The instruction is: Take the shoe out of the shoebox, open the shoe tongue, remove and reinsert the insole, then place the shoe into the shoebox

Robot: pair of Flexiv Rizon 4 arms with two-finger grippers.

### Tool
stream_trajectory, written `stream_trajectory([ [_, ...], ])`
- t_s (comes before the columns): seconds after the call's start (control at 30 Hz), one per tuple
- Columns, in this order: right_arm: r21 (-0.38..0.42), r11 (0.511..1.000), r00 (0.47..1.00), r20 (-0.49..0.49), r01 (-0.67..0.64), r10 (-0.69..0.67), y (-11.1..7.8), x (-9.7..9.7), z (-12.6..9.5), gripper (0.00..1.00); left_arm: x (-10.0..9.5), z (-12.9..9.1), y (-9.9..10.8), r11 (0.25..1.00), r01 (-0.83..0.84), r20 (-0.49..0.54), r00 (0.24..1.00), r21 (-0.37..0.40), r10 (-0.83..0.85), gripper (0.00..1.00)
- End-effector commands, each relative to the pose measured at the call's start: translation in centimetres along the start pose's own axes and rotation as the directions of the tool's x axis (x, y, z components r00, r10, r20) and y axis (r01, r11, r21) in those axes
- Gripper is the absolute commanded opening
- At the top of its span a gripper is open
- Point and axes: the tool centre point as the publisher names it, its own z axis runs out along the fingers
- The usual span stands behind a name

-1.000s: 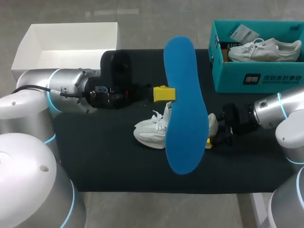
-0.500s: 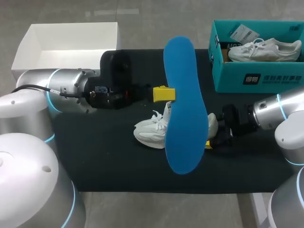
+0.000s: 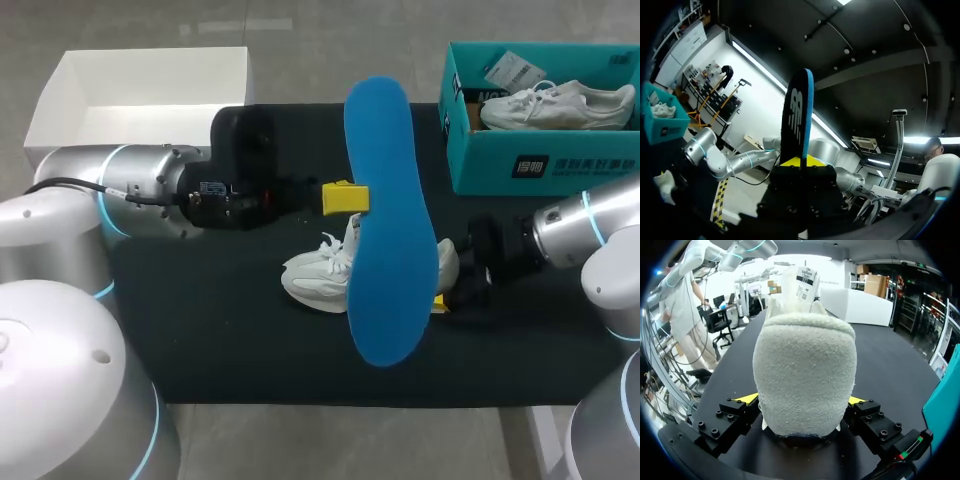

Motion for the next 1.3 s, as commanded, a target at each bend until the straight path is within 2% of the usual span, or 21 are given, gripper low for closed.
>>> stream_trajectory([
  [0.03,0.084,0.996,1.000,-0.009,-0.025,0.026,1.2,0.2,-1.3,1.00,-0.1,0.1,0.0,1.000,-0.001,-0.002,1.000,0.001,0.001,0.00],
  [0.13,0.165,0.984,0.998,-0.010,-0.059,0.062,1.7,0.4,-1.8,1.00,-0.1,0.1,0.0,1.000,-0.001,-0.002,1.000,0.001,0.001,0.00],
  [0.27,0.306,0.946,0.993,0.000,-0.109,0.115,2.2,0.7,-2.4,1.00,-0.1,0.1,0.0,1.000,-0.001,-0.002,1.000,0.001,0.001,0.00],
  [0.33,0.409,0.902,0.988,-0.003,-0.138,0.152,2.5,0.8,-2.6,1.00,-0.1,0.1,0.0,1.000,-0.001,-0.002,1.000,0.001,0.001,0.00],
  [0.43,0.464,0.872,0.984,-0.005,-0.156,0.179,2.8,0.8,-2.7,1.00,-0.1,0.1,0.0,1.000,-0.001,-0.002,1.000,0.001,0.001,0.00],
  [0.5,0.531,0.831,0.980,-0.002,-0.168,0.199,3.2,0.7,-2.8,1.00,-0.1,0.1,0.0,1.000,-0.001,-0.002,1.000,0.001,0.001,0.00],
  [0.7,0.653,0.729,0.971,0.042,-0.207,0.237,4.0,0.7,-3.2,1.00,-0.1,0.1,0.0,1.000,-0.001,-0.002,1.000,0.001,0.001,0.00],
  [0.97,0.735,0.637,0.967,0.106,-0.234,0.233,4.8,1.1,-4.3,1.00,-0.1,0.1,0.0,1.000,-0.001,-0.002,1.000,0.001,0.001,0.00],
  [1.3,0.750,0.636,0.981,0.093,-0.181,0.169,5.5,1.1,-5.4,1.00,-0.1,0.1,0.0,1.000,-0.001,-0.002,1.000,0.001,0.001,0.00],
])
